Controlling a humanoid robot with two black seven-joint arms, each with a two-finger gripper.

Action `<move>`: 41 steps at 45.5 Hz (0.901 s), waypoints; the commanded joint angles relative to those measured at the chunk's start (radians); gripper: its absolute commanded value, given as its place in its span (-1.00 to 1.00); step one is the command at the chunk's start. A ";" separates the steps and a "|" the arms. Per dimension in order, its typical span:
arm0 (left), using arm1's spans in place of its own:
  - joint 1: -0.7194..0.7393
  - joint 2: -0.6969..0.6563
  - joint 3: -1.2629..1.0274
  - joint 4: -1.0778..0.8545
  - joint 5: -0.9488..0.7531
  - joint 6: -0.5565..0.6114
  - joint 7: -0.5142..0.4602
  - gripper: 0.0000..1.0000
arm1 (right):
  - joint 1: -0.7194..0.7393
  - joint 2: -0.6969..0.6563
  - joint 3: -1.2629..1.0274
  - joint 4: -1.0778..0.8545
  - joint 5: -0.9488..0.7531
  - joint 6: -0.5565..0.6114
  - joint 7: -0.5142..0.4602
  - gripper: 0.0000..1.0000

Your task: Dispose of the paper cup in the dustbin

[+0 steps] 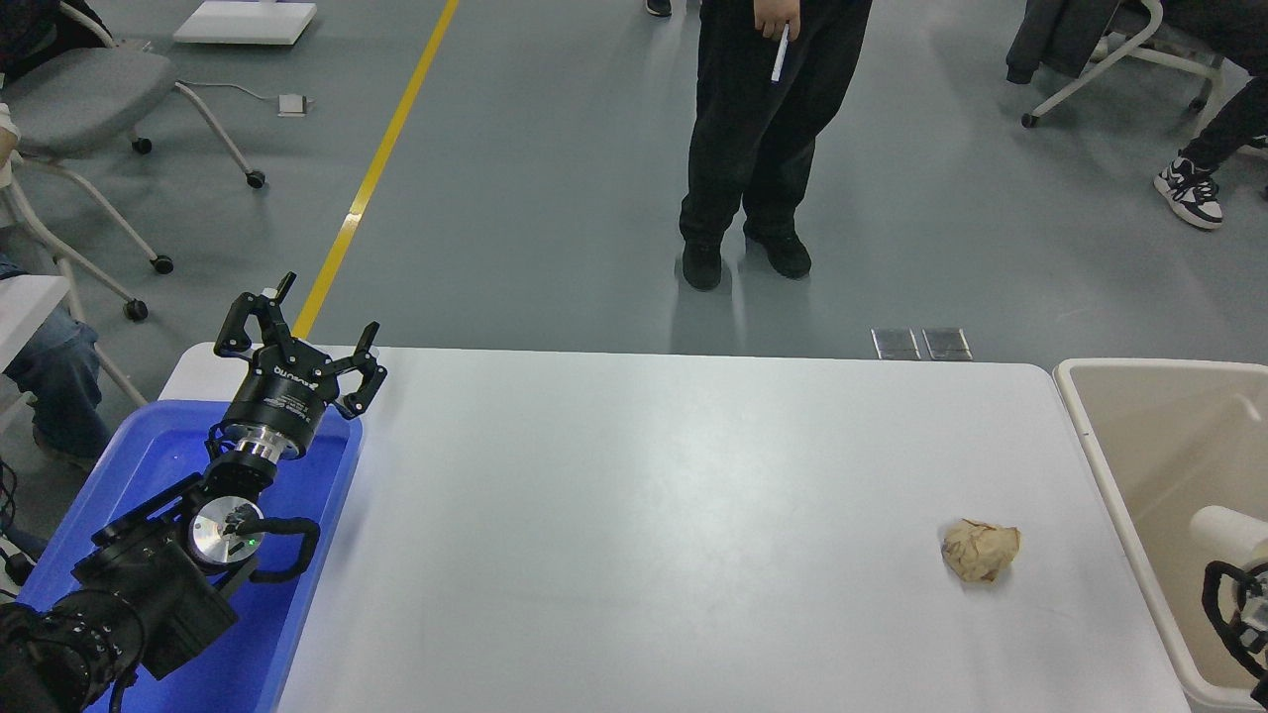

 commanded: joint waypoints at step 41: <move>0.000 0.000 0.000 0.000 0.000 -0.001 0.000 1.00 | 0.058 -0.058 0.025 -0.001 -0.007 0.303 0.009 1.00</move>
